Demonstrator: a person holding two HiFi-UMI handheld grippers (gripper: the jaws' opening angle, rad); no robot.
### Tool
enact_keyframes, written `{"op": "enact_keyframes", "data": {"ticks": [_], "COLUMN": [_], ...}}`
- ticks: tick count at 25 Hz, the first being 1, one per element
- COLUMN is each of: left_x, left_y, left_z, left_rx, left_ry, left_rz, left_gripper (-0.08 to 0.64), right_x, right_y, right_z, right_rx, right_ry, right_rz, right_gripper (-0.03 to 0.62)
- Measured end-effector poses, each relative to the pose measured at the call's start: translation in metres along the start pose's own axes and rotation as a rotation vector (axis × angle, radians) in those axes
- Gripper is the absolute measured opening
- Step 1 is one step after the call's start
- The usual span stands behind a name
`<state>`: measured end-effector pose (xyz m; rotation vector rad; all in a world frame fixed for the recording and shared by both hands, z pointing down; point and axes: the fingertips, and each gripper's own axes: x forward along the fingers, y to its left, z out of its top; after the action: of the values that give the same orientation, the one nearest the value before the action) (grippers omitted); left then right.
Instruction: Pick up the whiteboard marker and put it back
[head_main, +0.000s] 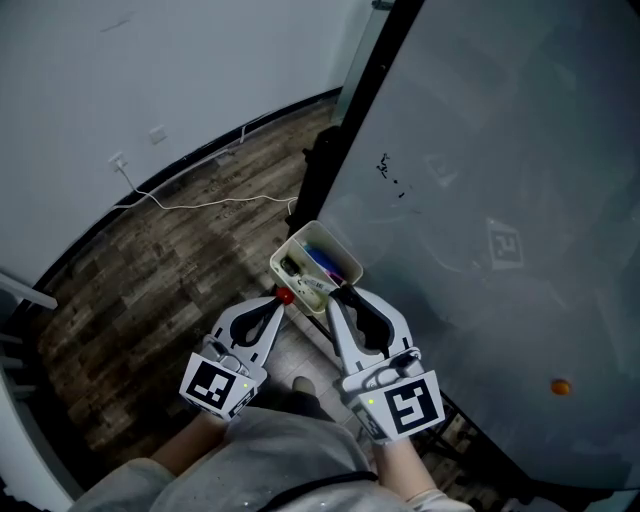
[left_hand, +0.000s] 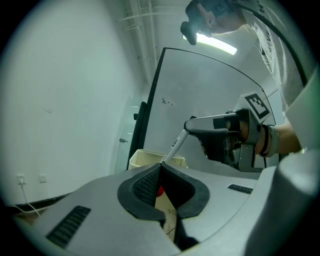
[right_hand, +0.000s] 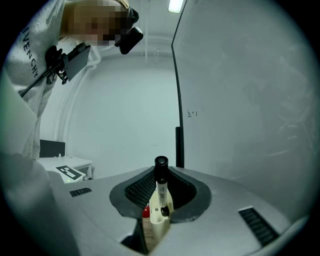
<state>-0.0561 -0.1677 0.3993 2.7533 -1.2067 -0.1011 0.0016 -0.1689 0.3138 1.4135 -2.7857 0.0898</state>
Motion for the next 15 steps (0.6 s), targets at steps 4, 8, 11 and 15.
{"op": "enact_keyframes", "data": {"ticks": [4,8,11,15], "left_x": [0.002,0.002,0.002,0.002], "left_y": [0.003,0.003,0.002,0.002], "left_z": [-0.005,-0.009,-0.011,-0.014], "left_rx": [-0.001,-0.009,-0.017,-0.025], "left_ry": [0.015,0.023,0.027,0.028], "left_rz": [0.0,-0.002,-0.009,-0.003], "left_gripper": [0.014,0.014,0.014,0.014], "right_x": [0.002,0.002,0.002,0.003], "right_y": [-0.001,-0.003,-0.001,-0.002], "right_z": [-0.008,-0.015,-0.021,-0.031], "right_rx": [0.011,-0.005,0.003,0.011], "right_ry": [0.012,0.028,0.044,0.066], "right_rz": [0.002,-0.017,-0.009,-0.011], "right_gripper": [0.08,0.08,0.08,0.08]}}
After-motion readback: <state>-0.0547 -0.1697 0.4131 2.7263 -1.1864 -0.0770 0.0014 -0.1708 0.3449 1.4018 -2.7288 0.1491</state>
